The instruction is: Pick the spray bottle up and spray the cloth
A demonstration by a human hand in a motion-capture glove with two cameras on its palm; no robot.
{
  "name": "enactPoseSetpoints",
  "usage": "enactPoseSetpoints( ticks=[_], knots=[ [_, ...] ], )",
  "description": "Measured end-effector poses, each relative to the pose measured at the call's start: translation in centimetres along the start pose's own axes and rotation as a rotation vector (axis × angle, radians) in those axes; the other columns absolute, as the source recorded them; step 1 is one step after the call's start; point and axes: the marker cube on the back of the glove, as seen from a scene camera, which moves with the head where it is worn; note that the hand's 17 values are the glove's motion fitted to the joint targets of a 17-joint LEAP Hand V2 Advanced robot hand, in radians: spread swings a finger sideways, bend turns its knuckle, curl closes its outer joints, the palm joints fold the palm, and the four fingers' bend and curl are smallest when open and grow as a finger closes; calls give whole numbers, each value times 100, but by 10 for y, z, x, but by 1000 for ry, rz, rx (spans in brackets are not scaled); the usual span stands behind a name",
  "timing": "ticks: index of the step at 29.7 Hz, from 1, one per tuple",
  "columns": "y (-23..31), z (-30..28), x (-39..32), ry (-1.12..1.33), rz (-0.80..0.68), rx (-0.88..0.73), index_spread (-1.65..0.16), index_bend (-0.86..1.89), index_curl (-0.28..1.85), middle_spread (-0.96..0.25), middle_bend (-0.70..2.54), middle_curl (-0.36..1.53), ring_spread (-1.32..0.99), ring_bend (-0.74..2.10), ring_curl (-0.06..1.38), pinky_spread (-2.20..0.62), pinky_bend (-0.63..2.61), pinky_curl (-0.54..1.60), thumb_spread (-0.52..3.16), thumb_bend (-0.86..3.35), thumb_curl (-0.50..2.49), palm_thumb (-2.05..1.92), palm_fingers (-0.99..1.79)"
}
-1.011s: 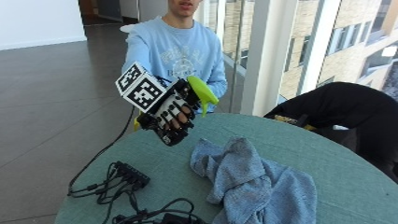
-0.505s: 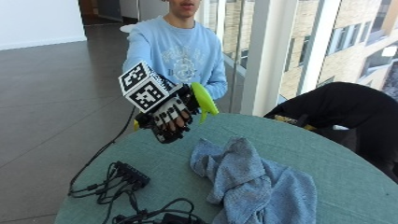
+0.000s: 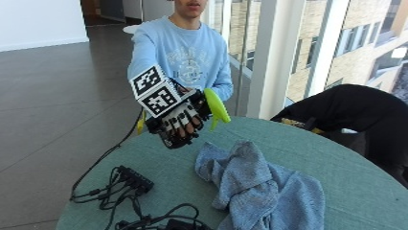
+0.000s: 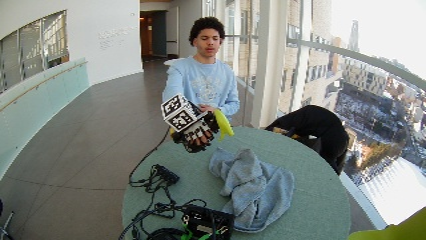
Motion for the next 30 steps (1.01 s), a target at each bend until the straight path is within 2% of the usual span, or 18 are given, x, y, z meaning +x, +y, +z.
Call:
enactPoseSetpoints(
  ticks=[30],
  knots=[
    [1,3,-8,1,-8,13,-22,16,44,-8,35,47,-6,44,38,12,23,37,86,-3,57,90,117]
  ],
)
